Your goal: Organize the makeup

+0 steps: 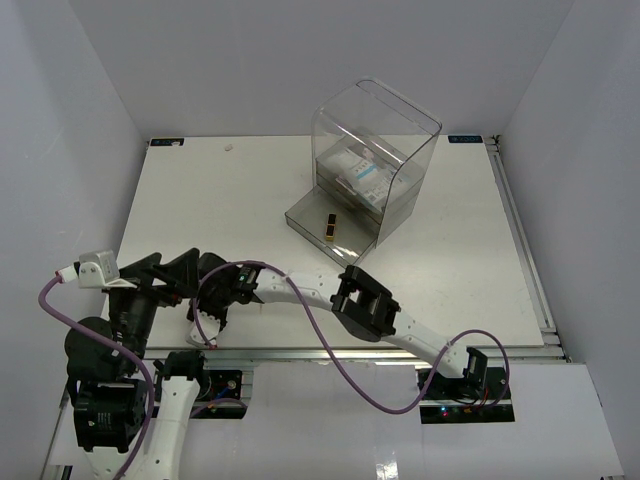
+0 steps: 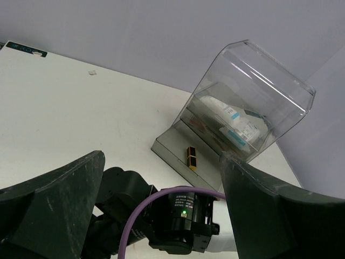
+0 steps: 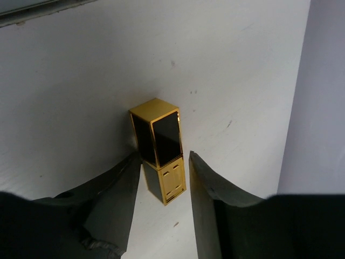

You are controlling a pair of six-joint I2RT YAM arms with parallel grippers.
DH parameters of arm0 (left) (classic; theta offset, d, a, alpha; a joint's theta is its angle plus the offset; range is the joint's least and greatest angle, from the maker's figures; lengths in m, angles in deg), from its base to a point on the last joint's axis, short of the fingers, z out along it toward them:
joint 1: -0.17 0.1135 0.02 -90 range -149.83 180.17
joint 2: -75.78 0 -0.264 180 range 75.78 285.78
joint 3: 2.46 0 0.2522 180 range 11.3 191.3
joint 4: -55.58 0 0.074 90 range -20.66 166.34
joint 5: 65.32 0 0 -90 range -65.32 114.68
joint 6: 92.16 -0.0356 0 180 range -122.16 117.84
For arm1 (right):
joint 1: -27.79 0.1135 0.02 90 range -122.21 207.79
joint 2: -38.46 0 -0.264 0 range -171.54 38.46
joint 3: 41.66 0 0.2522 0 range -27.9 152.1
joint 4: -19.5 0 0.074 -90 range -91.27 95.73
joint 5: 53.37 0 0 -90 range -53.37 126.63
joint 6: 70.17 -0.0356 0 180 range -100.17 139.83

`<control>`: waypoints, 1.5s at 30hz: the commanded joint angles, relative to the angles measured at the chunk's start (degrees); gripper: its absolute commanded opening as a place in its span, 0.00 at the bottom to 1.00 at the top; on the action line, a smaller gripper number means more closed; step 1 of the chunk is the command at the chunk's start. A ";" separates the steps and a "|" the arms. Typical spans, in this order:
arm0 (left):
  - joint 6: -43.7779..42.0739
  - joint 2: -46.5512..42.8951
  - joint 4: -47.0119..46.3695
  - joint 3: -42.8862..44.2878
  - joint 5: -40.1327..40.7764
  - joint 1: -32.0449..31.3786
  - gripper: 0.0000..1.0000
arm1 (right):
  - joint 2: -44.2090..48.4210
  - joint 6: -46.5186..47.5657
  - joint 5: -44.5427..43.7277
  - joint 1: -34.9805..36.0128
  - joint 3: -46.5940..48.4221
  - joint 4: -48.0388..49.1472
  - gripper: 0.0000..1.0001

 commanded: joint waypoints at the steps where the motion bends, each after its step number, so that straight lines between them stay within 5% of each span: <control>1: 0.18 0.02 0.32 -0.58 0.07 0.25 0.98 | -3.32 2.65 -2.73 0.39 -0.17 -7.88 0.44; 10: 1.13 -0.07 0.20 -1.15 -0.54 0.25 0.98 | 2.76 2.63 -2.88 -0.46 -8.33 -10.99 0.36; 27: 2.87 -0.93 -0.97 -3.42 -1.96 0.25 0.98 | 29.01 -3.31 -3.67 -4.76 -47.28 -6.69 0.39; 36: 4.03 -1.89 -0.95 -5.46 -3.35 0.25 0.98 | 27.79 -7.07 -3.50 -4.77 -46.28 -4.77 0.54; 45: 3.50 -2.35 -0.27 -5.69 -3.47 0.25 0.98 | 28.49 -9.96 -1.77 -5.03 -44.82 -0.08 0.59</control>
